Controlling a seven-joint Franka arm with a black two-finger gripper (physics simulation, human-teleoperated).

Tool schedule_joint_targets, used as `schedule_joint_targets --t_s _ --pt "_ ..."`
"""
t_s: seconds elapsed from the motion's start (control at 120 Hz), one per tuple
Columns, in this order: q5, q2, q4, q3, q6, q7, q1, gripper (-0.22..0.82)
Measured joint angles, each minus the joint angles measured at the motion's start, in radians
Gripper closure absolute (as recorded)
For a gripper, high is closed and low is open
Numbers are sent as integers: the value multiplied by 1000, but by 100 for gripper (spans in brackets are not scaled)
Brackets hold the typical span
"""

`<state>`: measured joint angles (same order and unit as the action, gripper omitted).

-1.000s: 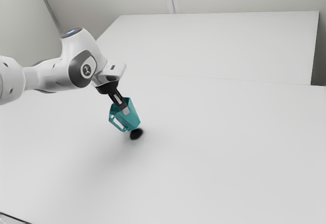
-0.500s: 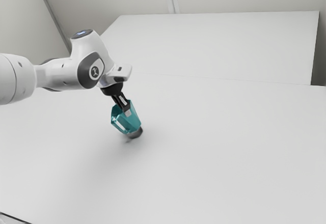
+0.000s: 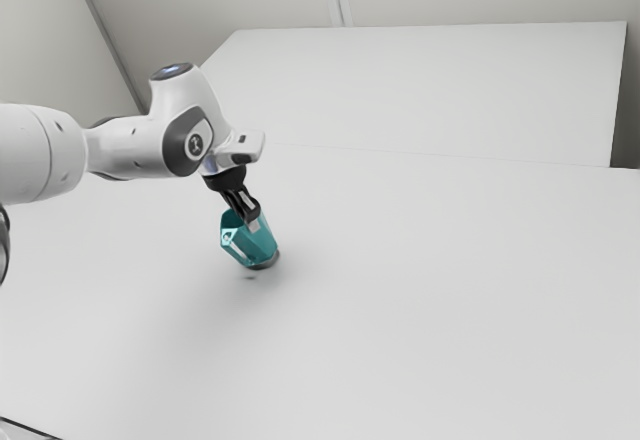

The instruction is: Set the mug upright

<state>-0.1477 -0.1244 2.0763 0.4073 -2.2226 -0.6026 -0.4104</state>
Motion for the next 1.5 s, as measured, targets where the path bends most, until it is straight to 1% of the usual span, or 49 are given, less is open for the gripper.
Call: schedule_joint_targets --t_s 0.192,0.458,0.725,0.792,0.967,1.083,1.258,1.375,1.5 --pt "-1 -11 -4 -2 -2 10 0 78" --pt "-6 -9 -6 -1 -5 15 8 60" --pt "-6 14 -45 0 0 18 8 50" --pt "-6 23 -58 -1 1 19 8 44" --pt "-4 49 -108 8 8 22 10 23" --pt "21 55 -168 17 21 23 16 14" --pt "82 109 -199 19 54 35 64 7" --pt "123 125 -250 9 102 52 115 5" --pt "164 151 -276 -4 147 78 169 4"
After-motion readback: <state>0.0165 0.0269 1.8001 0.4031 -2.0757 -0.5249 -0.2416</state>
